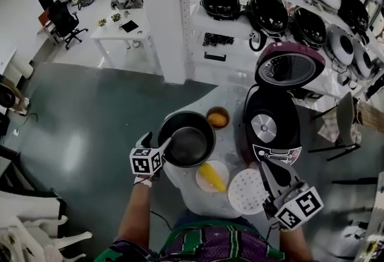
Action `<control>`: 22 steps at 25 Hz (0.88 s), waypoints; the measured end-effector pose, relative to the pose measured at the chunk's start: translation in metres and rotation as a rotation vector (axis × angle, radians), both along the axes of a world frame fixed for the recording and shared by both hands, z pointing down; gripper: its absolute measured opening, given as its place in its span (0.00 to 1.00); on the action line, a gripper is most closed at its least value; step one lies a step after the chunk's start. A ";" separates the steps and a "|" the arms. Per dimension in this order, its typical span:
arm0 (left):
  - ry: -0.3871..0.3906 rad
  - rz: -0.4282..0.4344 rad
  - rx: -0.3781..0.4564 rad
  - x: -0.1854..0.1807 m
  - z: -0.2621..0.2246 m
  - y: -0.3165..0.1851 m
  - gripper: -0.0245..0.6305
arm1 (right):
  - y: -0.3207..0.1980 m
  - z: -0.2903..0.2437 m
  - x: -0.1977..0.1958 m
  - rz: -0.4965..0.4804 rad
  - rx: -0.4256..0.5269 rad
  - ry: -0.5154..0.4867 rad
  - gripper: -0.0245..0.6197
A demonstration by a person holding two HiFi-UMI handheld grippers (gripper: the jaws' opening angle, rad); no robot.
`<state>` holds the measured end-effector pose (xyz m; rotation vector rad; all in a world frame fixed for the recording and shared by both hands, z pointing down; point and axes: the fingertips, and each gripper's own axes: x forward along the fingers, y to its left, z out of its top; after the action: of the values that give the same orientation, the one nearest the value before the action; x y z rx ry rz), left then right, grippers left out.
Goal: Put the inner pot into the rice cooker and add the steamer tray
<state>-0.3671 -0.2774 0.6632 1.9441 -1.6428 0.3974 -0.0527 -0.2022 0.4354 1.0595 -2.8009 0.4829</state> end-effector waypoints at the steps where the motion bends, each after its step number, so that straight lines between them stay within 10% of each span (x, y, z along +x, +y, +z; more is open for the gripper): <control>1: -0.003 -0.005 -0.013 -0.002 0.006 -0.002 0.63 | -0.001 0.002 0.000 0.001 -0.003 0.004 0.05; 22: -0.002 -0.027 -0.117 -0.009 0.054 -0.020 0.55 | -0.008 0.021 0.004 0.028 -0.060 0.044 0.05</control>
<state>-0.3765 -0.2972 0.7168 1.8350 -1.6084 0.4745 -0.0485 -0.2106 0.4569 1.0855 -2.7188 0.5355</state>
